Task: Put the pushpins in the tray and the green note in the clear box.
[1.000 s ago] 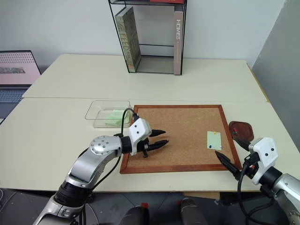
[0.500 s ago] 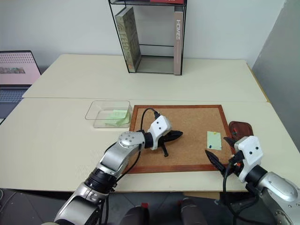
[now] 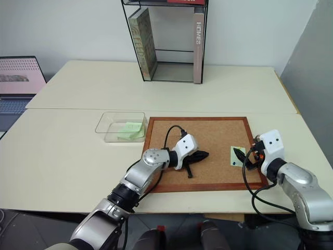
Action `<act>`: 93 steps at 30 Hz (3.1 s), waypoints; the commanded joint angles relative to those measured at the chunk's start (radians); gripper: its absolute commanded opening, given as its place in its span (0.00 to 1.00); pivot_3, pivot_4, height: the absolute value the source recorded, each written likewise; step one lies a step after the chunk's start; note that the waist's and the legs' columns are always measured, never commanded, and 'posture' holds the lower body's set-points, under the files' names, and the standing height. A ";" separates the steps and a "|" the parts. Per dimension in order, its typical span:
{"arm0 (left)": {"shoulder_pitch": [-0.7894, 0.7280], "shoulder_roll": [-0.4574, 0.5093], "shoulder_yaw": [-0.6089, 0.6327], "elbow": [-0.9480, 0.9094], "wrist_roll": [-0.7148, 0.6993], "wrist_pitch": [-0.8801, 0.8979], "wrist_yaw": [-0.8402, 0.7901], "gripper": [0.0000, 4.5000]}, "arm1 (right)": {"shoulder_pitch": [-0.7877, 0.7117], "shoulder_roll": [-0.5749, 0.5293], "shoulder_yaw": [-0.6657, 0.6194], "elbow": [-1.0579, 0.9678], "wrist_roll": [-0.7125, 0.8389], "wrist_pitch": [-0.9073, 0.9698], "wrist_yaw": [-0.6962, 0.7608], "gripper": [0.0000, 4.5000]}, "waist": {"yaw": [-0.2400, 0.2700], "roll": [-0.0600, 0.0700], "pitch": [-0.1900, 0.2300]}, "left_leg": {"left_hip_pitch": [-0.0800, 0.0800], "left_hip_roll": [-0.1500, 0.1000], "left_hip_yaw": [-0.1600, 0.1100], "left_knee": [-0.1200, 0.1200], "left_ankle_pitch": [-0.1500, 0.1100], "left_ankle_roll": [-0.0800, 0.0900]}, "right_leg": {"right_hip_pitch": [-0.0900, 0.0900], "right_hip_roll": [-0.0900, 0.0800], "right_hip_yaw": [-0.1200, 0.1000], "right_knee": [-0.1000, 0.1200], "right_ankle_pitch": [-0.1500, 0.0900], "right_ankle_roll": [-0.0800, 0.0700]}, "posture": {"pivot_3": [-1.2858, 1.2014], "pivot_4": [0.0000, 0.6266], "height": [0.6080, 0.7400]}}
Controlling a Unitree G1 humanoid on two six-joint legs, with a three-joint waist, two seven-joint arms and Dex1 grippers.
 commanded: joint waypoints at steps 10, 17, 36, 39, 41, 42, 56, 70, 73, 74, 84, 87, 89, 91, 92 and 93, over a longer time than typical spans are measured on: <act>0.029 0.029 -0.005 -0.021 0.026 0.032 -0.016 0.00 | -0.107 0.034 0.047 0.203 -0.089 -0.107 0.031 0.70 | -0.004 0.000 0.000 | 0.000 0.000 0.000 -0.001 0.000 0.000 | 0.000 0.000 0.000 0.000 0.001 0.002 | 0.52 0.24 1.00; 0.022 0.032 -0.005 -0.015 0.030 0.033 -0.015 0.00 | -0.123 0.048 0.055 0.226 -0.109 -0.114 0.031 0.42 | -0.005 0.000 0.000 | 0.001 0.000 0.000 -0.001 0.000 0.000 | 0.000 0.000 0.000 0.000 0.001 0.002 | 0.52 0.24 1.00; 0.020 0.039 -0.030 0.010 0.066 0.046 -0.020 0.00 | -0.106 0.047 -0.006 0.063 -0.083 -0.057 0.021 0.00 | -0.005 0.000 0.000 | 0.001 0.000 0.000 0.000 0.000 0.000 | 0.000 0.000 0.000 0.000 0.001 0.002 | 0.52 0.24 1.00; 0.023 0.036 -0.033 0.010 0.070 0.044 -0.021 0.00 | -0.101 0.042 -0.027 0.023 -0.075 -0.029 0.016 0.00 | -0.005 0.000 0.000 | 0.001 0.000 0.000 0.000 0.000 0.000 | 0.001 0.000 0.000 0.000 0.001 0.002 | 0.52 0.24 1.00; 0.027 0.035 -0.034 0.006 0.071 0.045 -0.021 0.00 | -0.095 0.038 -0.042 -0.002 -0.068 -0.013 0.011 0.00 | -0.005 0.000 0.000 | 0.002 0.000 0.000 0.000 0.000 0.000 | 0.001 0.000 0.000 0.000 0.001 0.002 | 0.52 0.24 1.00; 0.028 0.034 -0.034 0.006 0.071 0.046 -0.021 0.00 | -0.089 0.032 -0.058 -0.018 -0.065 -0.002 0.006 0.00 | -0.005 0.000 0.000 | 0.002 0.000 0.000 0.000 0.000 0.000 | 0.002 0.000 0.000 0.000 0.001 0.002 | 0.52 0.24 1.00; 0.030 0.027 -0.045 0.007 0.075 0.032 -0.025 0.00 | -0.054 -0.064 -0.134 0.145 -0.165 0.007 -0.062 0.00 | -0.004 0.001 0.000 | 0.003 0.000 0.001 0.000 0.000 0.000 | 0.002 0.000 0.001 0.000 -0.002 -0.003 | 0.52 0.24 1.00; 0.033 0.037 -0.043 -0.005 0.081 0.031 -0.022 0.00 | -0.159 -0.044 -0.079 0.345 -0.224 -0.077 -0.067 0.48 | -0.004 0.001 -0.001 | 0.004 0.000 0.001 -0.001 0.000 0.000 | 0.003 0.000 0.001 -0.001 0.000 -0.001 | 0.52 0.24 1.00; 0.034 0.040 -0.042 -0.006 0.080 0.032 -0.022 0.00 | -0.154 -0.043 -0.095 0.328 -0.222 -0.081 -0.072 0.63 | -0.004 0.001 -0.001 | 0.004 0.000 0.001 -0.001 0.000 0.000 | 0.003 0.000 0.001 -0.001 0.000 0.000 | 0.52 0.24 1.00; 0.034 0.041 -0.043 -0.005 0.081 0.032 -0.023 0.00 | -0.150 -0.042 -0.102 0.319 -0.219 -0.082 -0.074 0.66 | -0.004 0.001 -0.001 | 0.004 0.000 0.001 -0.001 0.000 0.000 | 0.003 0.000 0.001 -0.001 0.000 0.001 | 0.52 0.24 1.00; 0.026 0.036 -0.044 0.009 0.082 0.028 -0.020 0.00 | 0.056 -0.010 -0.255 -0.071 -0.040 0.004 -0.016 0.79 | -0.003 0.001 -0.001 | 0.003 0.000 -0.001 -0.002 0.000 0.000 | 0.003 0.000 0.000 -0.001 0.000 0.001 | 0.52 0.24 1.00; 0.025 0.035 -0.046 0.012 0.082 0.025 -0.022 0.00 | 0.174 0.034 -0.271 -0.213 0.004 0.012 -0.014 0.79 | -0.002 0.001 -0.001 | 0.003 0.000 -0.001 -0.002 0.000 0.000 | 0.003 0.000 0.000 -0.002 -0.002 -0.003 | 0.52 0.24 1.00; 0.024 0.035 -0.046 0.015 0.083 0.023 -0.023 0.00 | 0.230 0.075 -0.270 -0.287 0.024 0.015 -0.036 0.79 | -0.005 0.001 -0.001 | 0.003 0.001 -0.001 -0.002 0.000 0.000 | 0.003 0.000 0.000 -0.002 -0.002 -0.004 | 0.52 0.24 1.00; 0.021 0.033 -0.046 0.022 0.083 0.019 -0.023 0.00 | 0.270 0.116 -0.245 -0.332 0.003 -0.010 -0.069 0.79 | -0.006 0.002 -0.001 | 0.004 0.001 0.000 -0.001 0.000 0.000 | 0.003 0.000 0.000 -0.001 -0.003 -0.004 | 0.52 0.24 1.00; 0.019 0.032 -0.047 0.025 0.084 0.018 -0.023 0.00 | 0.284 0.135 -0.229 -0.344 -0.009 -0.019 -0.086 0.79 | -0.006 0.001 -0.002 | 0.004 0.001 0.001 -0.001 0.000 0.000 | 0.003 0.000 0.001 -0.002 -0.003 -0.004 | 0.52 0.24 1.00; 0.019 0.031 -0.047 0.027 0.084 0.016 -0.023 0.00 | 0.293 0.151 -0.213 -0.350 -0.022 -0.027 -0.101 0.79 | -0.007 0.001 -0.002 | 0.004 0.001 0.001 -0.001 0.000 0.000 | 0.003 0.000 0.001 -0.002 -0.003 -0.004 | 0.52 0.24 1.00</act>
